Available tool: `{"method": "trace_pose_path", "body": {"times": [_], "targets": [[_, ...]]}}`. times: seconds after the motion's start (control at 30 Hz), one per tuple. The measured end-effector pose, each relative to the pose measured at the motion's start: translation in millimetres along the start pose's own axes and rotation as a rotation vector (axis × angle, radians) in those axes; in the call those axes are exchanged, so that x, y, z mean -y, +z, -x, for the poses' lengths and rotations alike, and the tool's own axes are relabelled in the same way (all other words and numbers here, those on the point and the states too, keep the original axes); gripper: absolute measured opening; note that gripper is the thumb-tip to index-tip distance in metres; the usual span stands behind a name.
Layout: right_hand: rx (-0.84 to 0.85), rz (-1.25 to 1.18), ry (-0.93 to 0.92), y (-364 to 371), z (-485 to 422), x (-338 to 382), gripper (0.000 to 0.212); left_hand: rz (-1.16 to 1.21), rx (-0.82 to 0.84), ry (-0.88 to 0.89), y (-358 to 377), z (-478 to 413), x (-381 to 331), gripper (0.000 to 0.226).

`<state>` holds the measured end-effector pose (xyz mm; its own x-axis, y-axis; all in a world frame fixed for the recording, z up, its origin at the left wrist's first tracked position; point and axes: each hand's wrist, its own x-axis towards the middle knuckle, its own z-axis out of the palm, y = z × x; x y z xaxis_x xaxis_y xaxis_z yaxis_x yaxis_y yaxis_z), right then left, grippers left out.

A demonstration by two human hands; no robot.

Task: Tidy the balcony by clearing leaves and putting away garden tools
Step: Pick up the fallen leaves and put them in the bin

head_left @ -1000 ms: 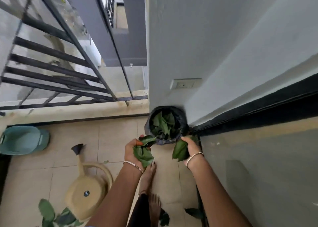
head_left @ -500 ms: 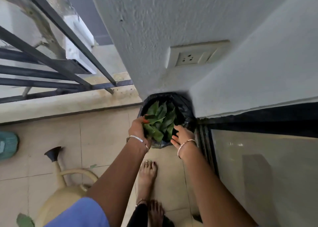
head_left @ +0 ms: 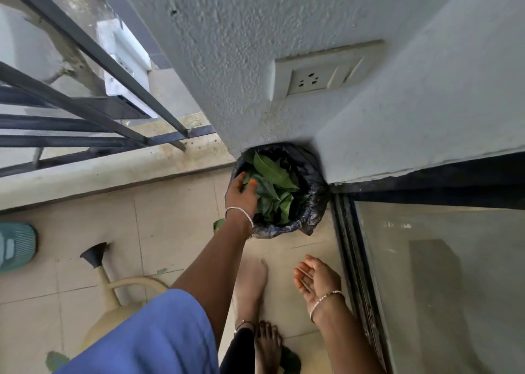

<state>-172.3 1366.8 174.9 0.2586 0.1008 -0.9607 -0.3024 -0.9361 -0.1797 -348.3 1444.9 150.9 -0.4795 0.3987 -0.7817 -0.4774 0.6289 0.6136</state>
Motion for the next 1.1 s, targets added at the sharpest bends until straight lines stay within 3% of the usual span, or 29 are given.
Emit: {"method": "trace_pose_path", "body": {"times": [0.23,0.4,0.6,0.7,0.8,1.0,1.1], "targets": [[0.067,0.0,-0.127,20.2,35.9,-0.9,0.01,-0.061,-0.217,0.114,-55.3,54.7,24.3,0.019],[0.084,0.184,-0.32,32.8,39.3,-21.5,0.01,0.001,-0.392,0.084,-115.1,90.5,63.1,0.022],[0.091,0.675,-0.593,54.1,8.4,-81.5,0.014,0.101,-0.542,-0.007,-185.1,108.5,120.6,0.021],[0.106,1.024,-0.705,67.5,-15.3,-111.7,0.005,0.078,-0.603,-0.023,-218.7,106.5,156.1,0.019],[0.177,1.301,-0.805,82.8,-41.4,-131.2,0.017,0.076,-0.65,-0.062,-244.4,103.7,186.7,0.016],[0.194,1.596,-0.903,136.2,-131.8,-144.8,0.048,-0.026,-0.542,-0.063,-269.5,67.9,248.8,0.007],[0.145,1.661,-1.011,169.0,-181.2,-145.9,0.055,-0.207,-0.421,-0.084,-272.3,33.2,288.4,0.022]]}}
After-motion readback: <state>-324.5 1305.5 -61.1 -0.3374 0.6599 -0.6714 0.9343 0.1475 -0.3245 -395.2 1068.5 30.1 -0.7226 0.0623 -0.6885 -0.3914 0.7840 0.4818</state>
